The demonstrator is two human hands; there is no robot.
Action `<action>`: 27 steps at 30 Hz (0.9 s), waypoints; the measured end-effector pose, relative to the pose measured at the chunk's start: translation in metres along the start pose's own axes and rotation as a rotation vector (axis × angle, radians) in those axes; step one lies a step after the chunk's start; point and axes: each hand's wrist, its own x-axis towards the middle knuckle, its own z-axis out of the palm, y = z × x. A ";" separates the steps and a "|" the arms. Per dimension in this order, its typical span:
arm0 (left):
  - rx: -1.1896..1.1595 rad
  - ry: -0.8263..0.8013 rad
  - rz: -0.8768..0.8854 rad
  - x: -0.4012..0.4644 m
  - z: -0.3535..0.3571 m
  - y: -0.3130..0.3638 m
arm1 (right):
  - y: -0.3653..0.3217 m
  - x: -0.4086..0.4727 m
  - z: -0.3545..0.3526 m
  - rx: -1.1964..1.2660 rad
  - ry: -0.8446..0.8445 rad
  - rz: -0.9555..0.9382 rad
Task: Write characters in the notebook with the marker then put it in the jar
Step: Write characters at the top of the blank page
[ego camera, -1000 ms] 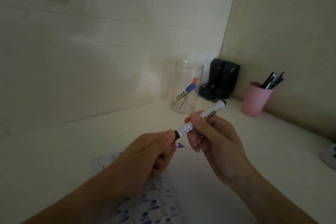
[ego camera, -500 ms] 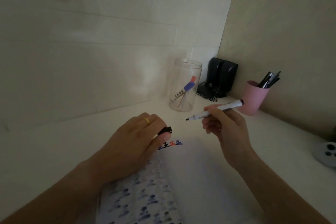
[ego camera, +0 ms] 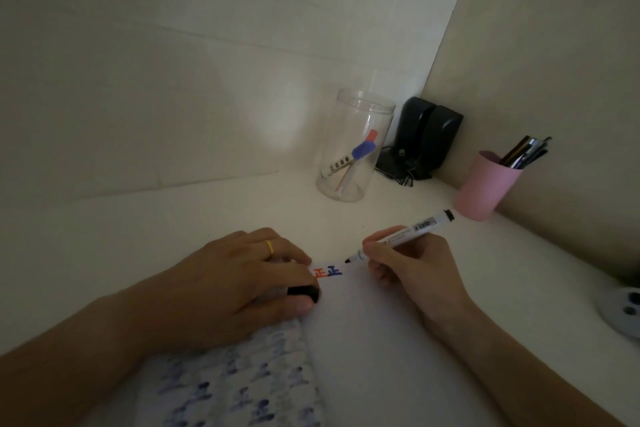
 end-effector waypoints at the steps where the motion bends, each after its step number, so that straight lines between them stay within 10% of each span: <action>1: -0.003 -0.001 -0.001 0.000 0.000 0.000 | 0.001 0.000 0.000 -0.014 0.000 -0.009; 27: -0.027 0.002 -0.001 0.000 0.001 0.000 | 0.002 -0.002 0.001 -0.157 0.008 -0.014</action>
